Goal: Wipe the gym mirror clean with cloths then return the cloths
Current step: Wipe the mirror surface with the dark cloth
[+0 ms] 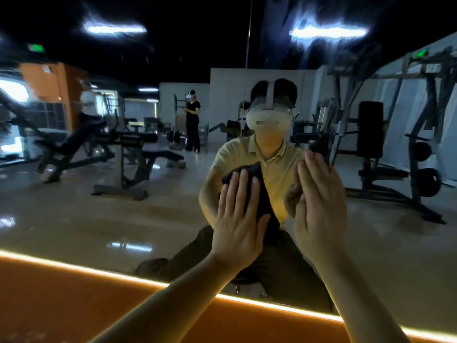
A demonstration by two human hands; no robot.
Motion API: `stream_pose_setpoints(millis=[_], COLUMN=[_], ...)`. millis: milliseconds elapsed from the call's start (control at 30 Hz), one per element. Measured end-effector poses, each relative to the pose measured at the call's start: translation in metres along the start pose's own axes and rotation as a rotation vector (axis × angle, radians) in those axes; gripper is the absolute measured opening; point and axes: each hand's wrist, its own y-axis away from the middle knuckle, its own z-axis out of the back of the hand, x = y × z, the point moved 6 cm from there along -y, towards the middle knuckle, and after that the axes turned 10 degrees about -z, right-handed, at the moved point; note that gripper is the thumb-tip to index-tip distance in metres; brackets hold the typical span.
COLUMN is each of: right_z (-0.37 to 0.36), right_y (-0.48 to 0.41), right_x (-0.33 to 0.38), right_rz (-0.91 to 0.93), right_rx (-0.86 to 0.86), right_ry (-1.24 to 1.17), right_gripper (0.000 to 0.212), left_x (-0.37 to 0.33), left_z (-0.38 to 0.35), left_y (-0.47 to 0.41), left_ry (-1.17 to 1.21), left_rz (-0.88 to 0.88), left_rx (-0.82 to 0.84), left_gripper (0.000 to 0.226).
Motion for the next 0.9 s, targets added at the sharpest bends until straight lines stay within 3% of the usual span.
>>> stream_pose_setpoints(millis=[200,300,400,567,667,800,900], right_z=[0.005,0.001,-0.007,-0.016,-0.005,0.020,0.034], right_y=[-0.002,0.001,0.004,0.006,0.004,-0.006,-0.020], right_x=[-0.010,-0.008,-0.003,0.002,0.000,0.001,0.003], right_rz=[0.072,0.025,-0.042,-0.096,-0.045,-0.009,-0.062], right_rx=[0.065,0.006,-0.071,-0.105,-0.059,0.026,0.004], right_ry=[-0.045,-0.071,-0.097,-0.072,-0.043,0.061,0.227], right_gripper=[0.057,0.057,0.054,0.056,0.057,0.051,0.049], left_x=[0.020,0.064,0.076,0.082,0.039,-0.013,-0.044], left_z=[0.004,0.031,0.039,0.044,0.021,-0.017,-0.034], left_y=[0.032,0.031,0.023,-0.007,-0.017,-0.012,-0.001], left_ry=[-0.343,-0.339,-0.281,-0.079,-0.034,-0.200,-0.351], left_rz=[-0.324,-0.180,-0.201,-0.039,-0.217,-0.403,-0.653], left_rx=[0.213,0.206,0.194,-0.037,0.002,0.104,0.228], left_gripper=[0.065,0.070,0.072,0.072,0.073,0.071,0.073])
